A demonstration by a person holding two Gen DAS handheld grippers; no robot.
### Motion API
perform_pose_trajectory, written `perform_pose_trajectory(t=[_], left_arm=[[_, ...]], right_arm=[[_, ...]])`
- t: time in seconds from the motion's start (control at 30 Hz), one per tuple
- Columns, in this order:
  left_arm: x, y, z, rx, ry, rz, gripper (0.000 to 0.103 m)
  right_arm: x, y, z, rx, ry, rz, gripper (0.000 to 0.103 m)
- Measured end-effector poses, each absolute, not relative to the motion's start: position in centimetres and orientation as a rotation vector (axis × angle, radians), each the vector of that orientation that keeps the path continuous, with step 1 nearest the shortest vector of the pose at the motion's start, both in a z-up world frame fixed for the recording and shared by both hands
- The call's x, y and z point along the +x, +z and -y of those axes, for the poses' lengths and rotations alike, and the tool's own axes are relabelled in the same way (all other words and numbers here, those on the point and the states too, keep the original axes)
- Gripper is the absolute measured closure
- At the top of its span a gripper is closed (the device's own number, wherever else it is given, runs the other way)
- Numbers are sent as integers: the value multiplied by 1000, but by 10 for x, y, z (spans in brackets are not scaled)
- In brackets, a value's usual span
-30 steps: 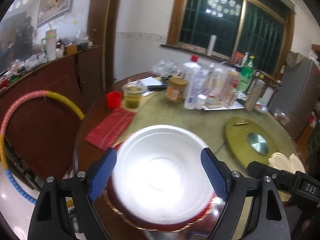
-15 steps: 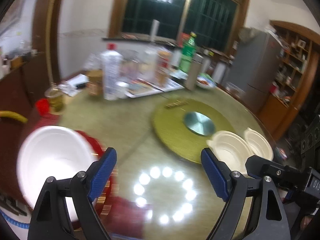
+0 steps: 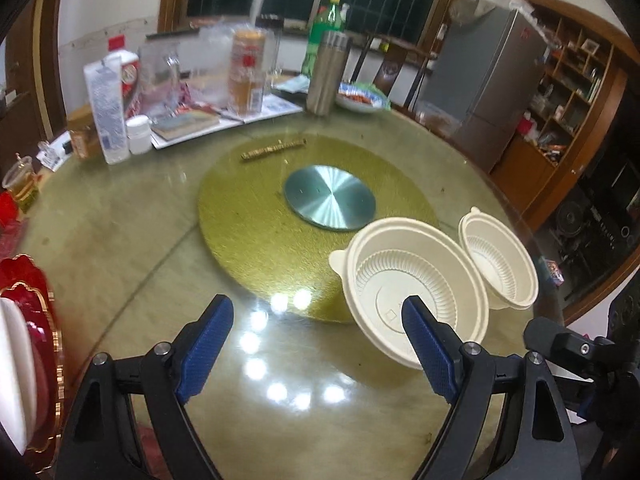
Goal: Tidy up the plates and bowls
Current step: 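Close the left gripper on the rim of the larger beige bowl, then lift the beige bowl with the left gripper off the table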
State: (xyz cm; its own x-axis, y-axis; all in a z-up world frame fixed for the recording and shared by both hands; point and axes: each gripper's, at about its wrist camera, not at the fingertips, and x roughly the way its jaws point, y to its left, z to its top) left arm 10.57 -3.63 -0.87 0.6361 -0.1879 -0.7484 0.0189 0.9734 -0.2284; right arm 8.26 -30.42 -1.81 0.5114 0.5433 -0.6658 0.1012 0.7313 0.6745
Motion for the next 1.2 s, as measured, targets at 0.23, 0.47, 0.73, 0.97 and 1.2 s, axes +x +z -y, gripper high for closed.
perform_pose_trajectory(t=[0.23,0.47,0.73,0.97,1.2], left_arm=[[122,-20,52,-196,-134,-923,17],[138,-33,60,-202,-135,-941,17],[148,-47,63,-196,-135,-967,36],[143,-53,69,-107,-128,-972,86],[138,-52,58,-104,-103,-958,87]], right_arm=[[102,-31,313,763,265,-1032,4],[121,-40,308,734,232,-1063,18],[132,-50,304,696,178,-1093,56],[134,-54,299,646,156,-1086,88],[131,-49,286,591,162,-1068,91]])
